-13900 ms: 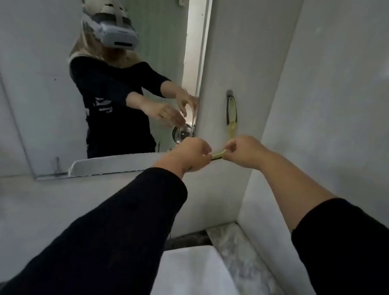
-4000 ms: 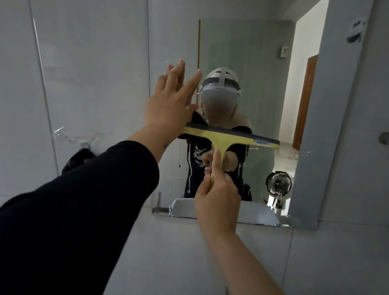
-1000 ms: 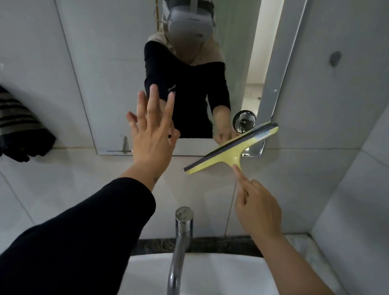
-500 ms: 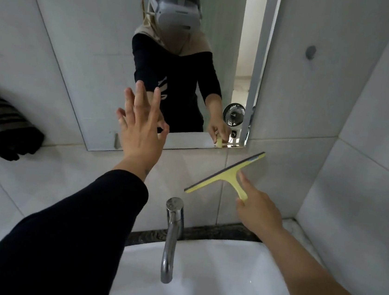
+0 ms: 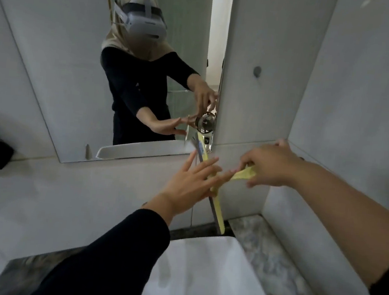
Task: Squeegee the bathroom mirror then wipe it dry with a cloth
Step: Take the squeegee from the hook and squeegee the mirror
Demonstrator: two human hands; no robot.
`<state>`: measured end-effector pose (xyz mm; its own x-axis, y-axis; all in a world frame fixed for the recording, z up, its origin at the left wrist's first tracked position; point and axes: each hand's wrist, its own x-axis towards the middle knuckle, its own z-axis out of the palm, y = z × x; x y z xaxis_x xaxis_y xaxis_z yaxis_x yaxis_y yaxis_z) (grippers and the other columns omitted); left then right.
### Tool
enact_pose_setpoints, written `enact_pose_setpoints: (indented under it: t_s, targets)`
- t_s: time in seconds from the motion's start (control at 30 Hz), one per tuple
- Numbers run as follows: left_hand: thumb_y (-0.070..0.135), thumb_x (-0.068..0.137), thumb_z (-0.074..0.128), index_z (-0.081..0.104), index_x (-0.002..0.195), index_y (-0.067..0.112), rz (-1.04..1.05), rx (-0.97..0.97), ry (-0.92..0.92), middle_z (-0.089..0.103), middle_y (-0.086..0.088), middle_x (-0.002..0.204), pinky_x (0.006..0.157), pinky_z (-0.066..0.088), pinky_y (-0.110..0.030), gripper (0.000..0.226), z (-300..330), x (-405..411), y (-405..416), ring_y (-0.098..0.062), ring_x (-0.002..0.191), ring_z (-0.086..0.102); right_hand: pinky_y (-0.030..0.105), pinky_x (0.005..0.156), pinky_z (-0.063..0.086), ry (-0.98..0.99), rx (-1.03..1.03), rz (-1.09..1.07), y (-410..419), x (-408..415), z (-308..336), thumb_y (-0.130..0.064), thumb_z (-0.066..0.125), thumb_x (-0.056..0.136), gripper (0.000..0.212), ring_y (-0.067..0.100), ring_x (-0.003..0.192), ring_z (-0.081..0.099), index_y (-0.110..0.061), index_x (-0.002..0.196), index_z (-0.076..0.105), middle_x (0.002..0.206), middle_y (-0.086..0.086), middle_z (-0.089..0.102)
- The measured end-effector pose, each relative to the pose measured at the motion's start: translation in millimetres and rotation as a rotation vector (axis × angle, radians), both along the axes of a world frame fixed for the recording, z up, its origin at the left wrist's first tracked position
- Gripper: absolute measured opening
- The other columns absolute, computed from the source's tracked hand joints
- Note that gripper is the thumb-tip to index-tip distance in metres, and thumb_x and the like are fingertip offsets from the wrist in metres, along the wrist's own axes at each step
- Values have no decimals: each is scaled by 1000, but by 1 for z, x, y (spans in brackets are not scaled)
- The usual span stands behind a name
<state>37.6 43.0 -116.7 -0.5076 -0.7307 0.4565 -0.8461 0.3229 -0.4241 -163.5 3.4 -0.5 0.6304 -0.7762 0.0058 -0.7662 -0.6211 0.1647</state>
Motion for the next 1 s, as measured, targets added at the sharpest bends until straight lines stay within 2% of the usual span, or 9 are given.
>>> enact_pose_setpoints:
  t_s: [0.1,0.17,0.27,0.4,0.47,0.53,0.67,0.83,1.0]
  targets:
    - [31,84,59,16,148,30,-40,-98,8,59,-3,103,110,27,-58,77,18,-6,-5,-25,107,57,45,100,21,-98,-118,12,-8,-12,30,-56,74,66,36,14,108,51,-39,95,64,95,-14,61]
    - [29,86,59,18,149,29,-1,-143,43,56,-1,97,112,23,-52,75,27,-12,-10,-25,95,57,51,106,18,-218,-222,-25,-21,-19,44,-63,72,64,44,19,117,43,-42,102,64,108,-8,57]
    - [27,86,59,26,148,26,92,-201,155,55,-1,94,110,22,-46,70,32,-25,-20,-25,92,56,45,109,26,-711,-119,-131,-39,-18,53,-57,68,75,64,30,127,36,-36,132,49,135,9,40]
    - [25,86,54,33,145,25,180,-243,291,56,1,91,106,33,-47,63,30,-53,-38,-23,87,55,40,96,46,-1214,-8,-289,-65,8,44,-31,67,84,65,32,115,54,-19,140,36,126,17,54]
    - [22,81,65,33,145,25,229,-237,379,57,1,91,103,38,-47,71,28,-66,-51,-23,86,56,38,77,53,-1349,8,-339,-77,22,43,-22,66,84,54,31,97,63,-18,132,41,109,15,63]
    - [19,72,76,32,145,24,275,-211,456,57,1,91,102,39,-47,86,27,-76,-65,-22,87,57,29,62,46,-1344,-57,-324,-90,35,47,-21,65,85,47,25,86,63,-19,126,44,98,8,64]
    - [5,50,79,27,146,19,331,-168,515,57,-2,90,94,47,-44,110,27,-89,-98,-23,82,57,31,66,47,-1318,-188,-232,-117,50,49,-20,68,83,46,22,86,62,-24,124,49,97,2,63]
    - [3,40,76,40,142,17,375,-136,554,59,-2,86,78,50,-37,108,19,-90,-130,-23,75,57,33,81,50,-1355,-142,-162,-145,56,38,-11,69,82,49,21,94,61,-22,126,50,107,4,64]
    - [6,50,74,24,143,19,353,5,536,61,-4,97,75,47,-35,106,20,-86,-143,-24,86,59,22,70,39,-1403,-109,-150,-154,56,27,-3,66,82,50,15,84,56,-22,124,48,100,-1,59]
